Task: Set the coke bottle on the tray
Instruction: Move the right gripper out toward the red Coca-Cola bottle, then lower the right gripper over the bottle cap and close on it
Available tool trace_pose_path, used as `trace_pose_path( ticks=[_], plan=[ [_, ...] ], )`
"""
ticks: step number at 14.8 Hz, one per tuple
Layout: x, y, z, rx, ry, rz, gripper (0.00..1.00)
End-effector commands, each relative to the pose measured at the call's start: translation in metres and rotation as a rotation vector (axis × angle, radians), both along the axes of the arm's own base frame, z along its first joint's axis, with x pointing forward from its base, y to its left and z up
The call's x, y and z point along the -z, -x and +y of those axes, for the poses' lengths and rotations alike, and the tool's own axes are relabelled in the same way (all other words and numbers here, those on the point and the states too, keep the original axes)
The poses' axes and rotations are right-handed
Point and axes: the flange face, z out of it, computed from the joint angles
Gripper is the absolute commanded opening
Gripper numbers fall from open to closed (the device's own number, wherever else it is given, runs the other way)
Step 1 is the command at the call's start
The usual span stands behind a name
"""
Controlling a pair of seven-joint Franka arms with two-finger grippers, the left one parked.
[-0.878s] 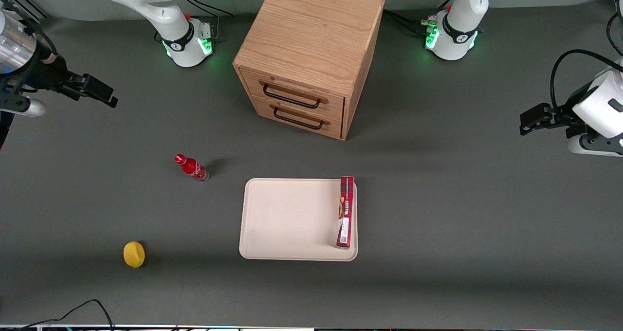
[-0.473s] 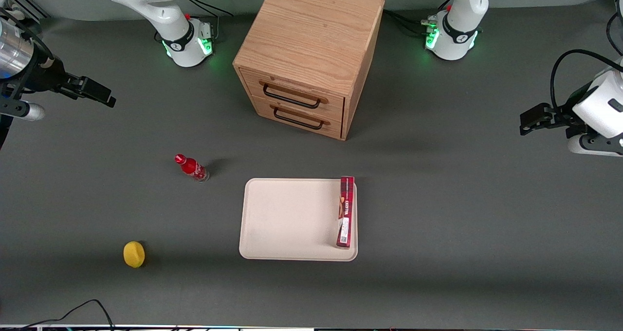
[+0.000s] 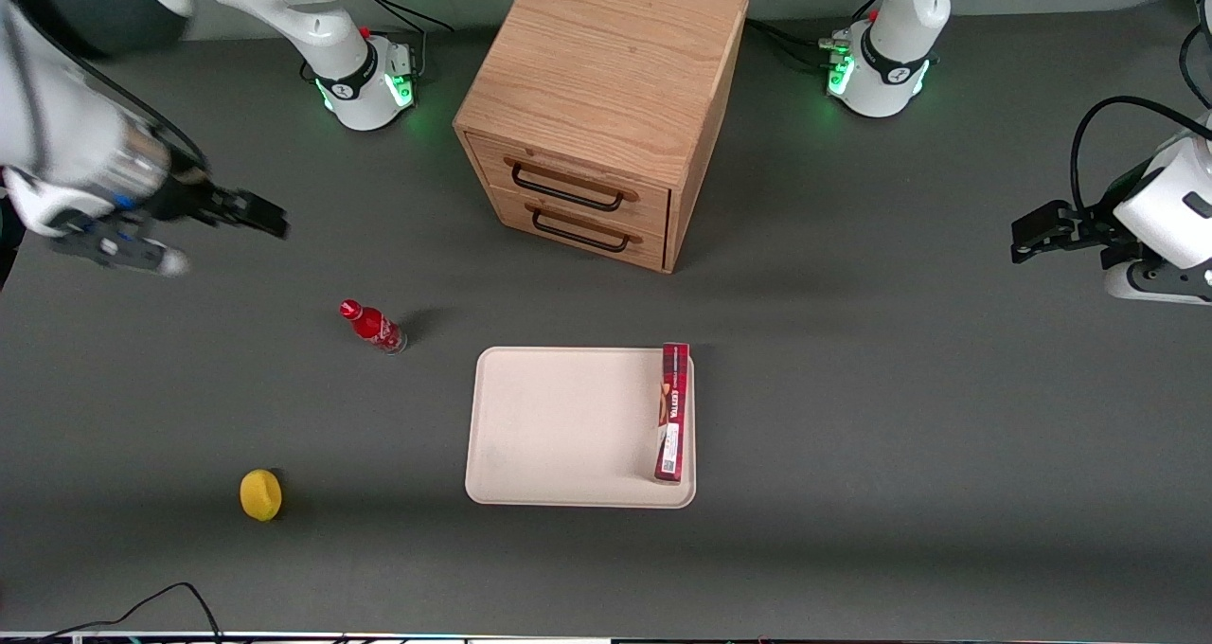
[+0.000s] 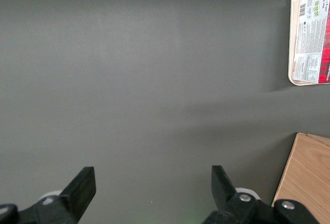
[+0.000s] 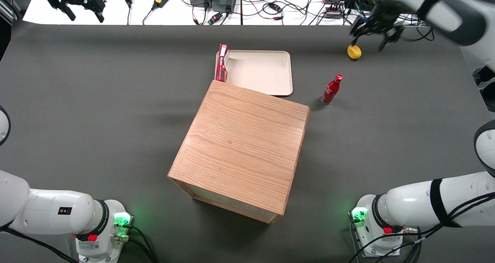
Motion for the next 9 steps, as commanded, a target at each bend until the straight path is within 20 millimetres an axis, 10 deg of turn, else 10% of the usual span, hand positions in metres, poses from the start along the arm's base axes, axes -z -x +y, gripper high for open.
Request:
trace_pose_path(
  ticks=[1, 5, 9],
  plan=[
    [0.076, 0.004, 0.002, 0.031, -0.007, -0.053, 1.00],
    [0.164, -0.003, 0.006, 0.044, -0.014, -0.094, 1.00],
    [0.199, 0.003, 0.005, 0.045, 0.006, -0.113, 0.94]
  ],
)
